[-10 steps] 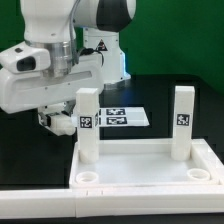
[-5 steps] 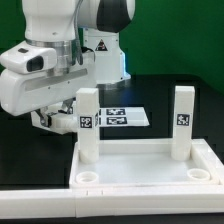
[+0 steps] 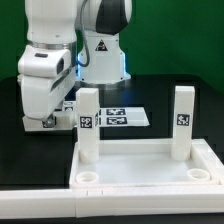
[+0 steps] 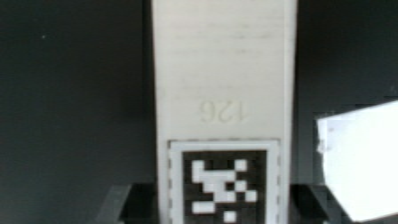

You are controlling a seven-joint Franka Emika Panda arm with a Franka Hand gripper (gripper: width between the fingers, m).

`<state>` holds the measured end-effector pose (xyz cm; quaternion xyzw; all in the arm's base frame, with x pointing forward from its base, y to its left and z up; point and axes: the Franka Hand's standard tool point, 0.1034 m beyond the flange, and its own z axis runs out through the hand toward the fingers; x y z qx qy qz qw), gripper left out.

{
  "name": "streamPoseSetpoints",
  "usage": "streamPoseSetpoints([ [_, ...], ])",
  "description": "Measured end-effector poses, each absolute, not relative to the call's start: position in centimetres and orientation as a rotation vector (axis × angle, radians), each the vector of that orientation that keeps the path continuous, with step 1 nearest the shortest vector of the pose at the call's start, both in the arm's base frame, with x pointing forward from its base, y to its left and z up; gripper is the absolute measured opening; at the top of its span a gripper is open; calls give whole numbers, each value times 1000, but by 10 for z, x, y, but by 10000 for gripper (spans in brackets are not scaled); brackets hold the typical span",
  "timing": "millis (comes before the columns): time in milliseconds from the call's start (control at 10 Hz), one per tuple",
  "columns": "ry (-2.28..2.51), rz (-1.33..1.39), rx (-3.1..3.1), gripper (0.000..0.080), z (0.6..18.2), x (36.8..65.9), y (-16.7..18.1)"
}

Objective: Assemble desk

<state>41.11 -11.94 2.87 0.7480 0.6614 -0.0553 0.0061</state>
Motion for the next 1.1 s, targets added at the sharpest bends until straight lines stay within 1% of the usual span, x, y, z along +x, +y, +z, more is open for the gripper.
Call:
streamPoseSetpoints([
  [300, 2661, -169, 1695, 284, 29, 403, -141],
  [400, 2781, -161, 1512, 284, 29, 401, -146],
  [500, 2807, -158, 1472, 284, 30, 399, -158],
  [800, 2986, -212, 1087, 284, 29, 397, -161],
  [900, 3077, -202, 894, 284, 29, 397, -156],
  [1100, 3150, -184, 769, 284, 24, 392, -144],
])
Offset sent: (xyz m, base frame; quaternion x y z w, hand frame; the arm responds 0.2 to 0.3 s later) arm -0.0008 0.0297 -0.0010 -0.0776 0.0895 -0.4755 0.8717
